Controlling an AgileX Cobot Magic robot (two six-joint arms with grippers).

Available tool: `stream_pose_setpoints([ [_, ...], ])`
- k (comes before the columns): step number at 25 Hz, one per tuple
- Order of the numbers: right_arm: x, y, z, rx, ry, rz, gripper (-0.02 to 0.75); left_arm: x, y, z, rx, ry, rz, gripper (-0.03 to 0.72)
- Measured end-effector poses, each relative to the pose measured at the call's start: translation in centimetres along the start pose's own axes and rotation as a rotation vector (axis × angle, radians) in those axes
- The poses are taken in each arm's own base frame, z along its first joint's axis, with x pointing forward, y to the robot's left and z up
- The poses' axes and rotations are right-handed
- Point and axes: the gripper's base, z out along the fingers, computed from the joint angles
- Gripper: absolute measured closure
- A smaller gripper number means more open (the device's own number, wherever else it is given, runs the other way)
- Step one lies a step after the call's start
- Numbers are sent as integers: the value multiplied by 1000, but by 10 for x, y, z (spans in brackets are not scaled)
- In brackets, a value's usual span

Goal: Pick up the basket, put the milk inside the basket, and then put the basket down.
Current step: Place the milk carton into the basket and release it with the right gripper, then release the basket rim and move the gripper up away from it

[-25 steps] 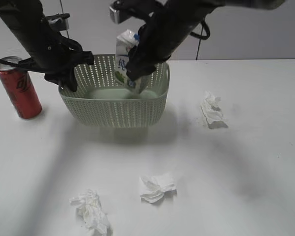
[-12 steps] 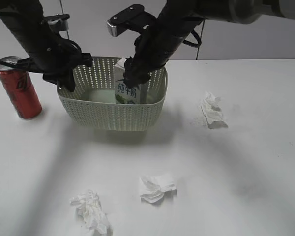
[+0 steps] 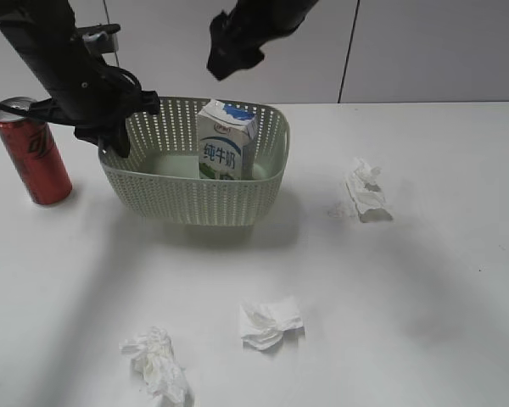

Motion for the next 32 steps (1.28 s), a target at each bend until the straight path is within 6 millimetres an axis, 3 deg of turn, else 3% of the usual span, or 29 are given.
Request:
stream_pose_setpoints([
  [3, -9, -2, -44, 62, -10, 37, 173, 0, 0, 0, 0, 0, 0, 688],
  [6, -1, -15, -79, 154, 63, 162, 173, 0, 0, 0, 0, 0, 0, 688],
  [13, 57, -39, -130, 264, 249, 426, 173, -1, 0, 0, 3, -12, -2, 688],
  [18, 103, -12, -153, 248, 331, 456, 173, -3, 0, 7, 4, -20, -5, 688],
  [24, 152, 31, -180, 205, 272, 519, 173, -3, 3, 26, -3, -4, -9, 688],
  [28, 176, 48, -193, 210, 245, 554, 173, -2, 4, 37, -8, 4, -10, 684],
  [30, 183, 54, -200, 214, 229, 557, 173, -2, 5, 41, -8, 10, -12, 652],
  [32, 185, 58, -207, 218, 208, 556, 173, -2, 4, 41, -1, 3, -19, 572],
])
